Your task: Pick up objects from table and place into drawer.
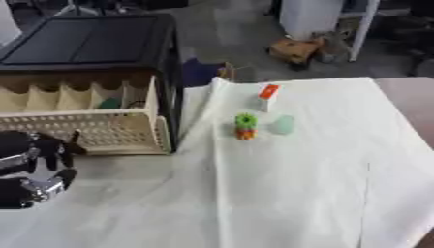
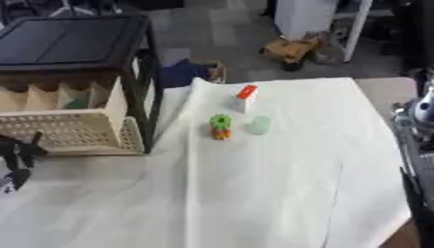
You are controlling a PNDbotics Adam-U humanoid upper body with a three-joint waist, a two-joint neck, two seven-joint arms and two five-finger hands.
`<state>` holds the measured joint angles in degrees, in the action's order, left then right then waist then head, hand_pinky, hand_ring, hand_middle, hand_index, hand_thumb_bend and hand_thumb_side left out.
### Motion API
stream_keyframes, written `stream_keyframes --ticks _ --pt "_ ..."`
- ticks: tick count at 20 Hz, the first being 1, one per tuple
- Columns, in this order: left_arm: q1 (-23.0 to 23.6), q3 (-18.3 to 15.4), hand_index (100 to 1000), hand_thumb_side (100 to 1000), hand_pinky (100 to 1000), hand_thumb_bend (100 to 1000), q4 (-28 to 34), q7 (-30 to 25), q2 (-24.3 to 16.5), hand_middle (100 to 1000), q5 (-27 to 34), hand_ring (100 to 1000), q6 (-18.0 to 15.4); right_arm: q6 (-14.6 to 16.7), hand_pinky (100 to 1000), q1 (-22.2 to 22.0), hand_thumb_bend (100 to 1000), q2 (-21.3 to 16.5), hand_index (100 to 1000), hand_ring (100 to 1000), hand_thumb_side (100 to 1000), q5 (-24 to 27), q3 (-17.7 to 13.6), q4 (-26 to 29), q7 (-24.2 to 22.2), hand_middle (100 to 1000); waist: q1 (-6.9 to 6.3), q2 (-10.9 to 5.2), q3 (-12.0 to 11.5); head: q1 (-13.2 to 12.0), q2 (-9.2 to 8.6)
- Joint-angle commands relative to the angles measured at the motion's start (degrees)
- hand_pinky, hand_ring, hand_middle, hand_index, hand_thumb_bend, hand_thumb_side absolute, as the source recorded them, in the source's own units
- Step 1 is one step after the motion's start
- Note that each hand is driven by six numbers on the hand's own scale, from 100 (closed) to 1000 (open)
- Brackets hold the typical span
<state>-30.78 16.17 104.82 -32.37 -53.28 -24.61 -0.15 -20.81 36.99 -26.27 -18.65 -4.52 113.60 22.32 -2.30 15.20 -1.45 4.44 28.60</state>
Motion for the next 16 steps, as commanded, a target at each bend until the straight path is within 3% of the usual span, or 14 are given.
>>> stream_keyframes --ticks 1,5,16 --pt "-1.37 -0.74 940 1000 494 100 -0.48 0.39 -0.82 714 -0.43 732 -0.39 -0.1 587 1.13 100 -1.66 737 597 946 -0.19 -0.55 0.89 0.23 549 0.0 -0.7 0.15 -0.16 -0.86" --pt "-2.08 -0.77 950 1000 449 100 -1.16 0.54 -0.48 737 -0.82 746 -0.57 -0.13 587 1.24 100 -1.71 737 597 946 -0.16 -0.61 0.89 0.32 549 -0.02 -0.48 0.41 -0.29 -1.27" --pt "-4.16 -1.37 963 1000 452 100 -2.62 2.05 0.9 744 -1.12 753 -0.84 -0.3 587 1.22 100 -1.71 735 596 942 -0.12 -0.79 0.89 0.34 548 -0.17 -0.1 0.87 -0.46 -2.04"
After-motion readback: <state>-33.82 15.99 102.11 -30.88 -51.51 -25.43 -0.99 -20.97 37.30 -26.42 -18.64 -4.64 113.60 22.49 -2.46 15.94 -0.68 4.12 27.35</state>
